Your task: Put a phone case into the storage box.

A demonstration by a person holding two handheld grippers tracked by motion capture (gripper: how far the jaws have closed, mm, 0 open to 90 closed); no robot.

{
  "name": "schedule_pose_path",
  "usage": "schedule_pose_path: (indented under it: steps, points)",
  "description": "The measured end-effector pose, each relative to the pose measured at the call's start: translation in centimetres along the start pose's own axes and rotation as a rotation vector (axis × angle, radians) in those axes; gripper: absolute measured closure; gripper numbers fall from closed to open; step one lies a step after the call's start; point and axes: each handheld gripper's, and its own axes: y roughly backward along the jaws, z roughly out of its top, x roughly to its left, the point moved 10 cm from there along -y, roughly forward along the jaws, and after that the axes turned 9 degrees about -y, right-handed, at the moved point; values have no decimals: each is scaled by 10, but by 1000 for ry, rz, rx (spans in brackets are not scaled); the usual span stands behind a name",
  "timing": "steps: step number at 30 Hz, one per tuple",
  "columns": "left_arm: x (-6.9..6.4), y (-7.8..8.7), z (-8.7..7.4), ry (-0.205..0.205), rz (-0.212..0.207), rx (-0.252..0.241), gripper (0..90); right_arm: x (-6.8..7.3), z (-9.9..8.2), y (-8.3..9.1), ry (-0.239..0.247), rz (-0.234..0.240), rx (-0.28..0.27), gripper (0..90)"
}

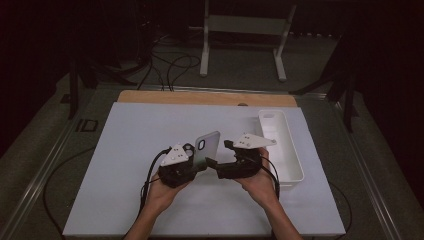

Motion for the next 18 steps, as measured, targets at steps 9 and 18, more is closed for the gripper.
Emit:
schedule_pose_path:
  steps: [9,18]
  points:
    - [-3,-7,-4,-15,37,25,859,10,19,-2,-58,-24,-65,145]
    - [-6,-11,-4,-1,68,10,858,12,22,-9,-111,-41,-73,159]
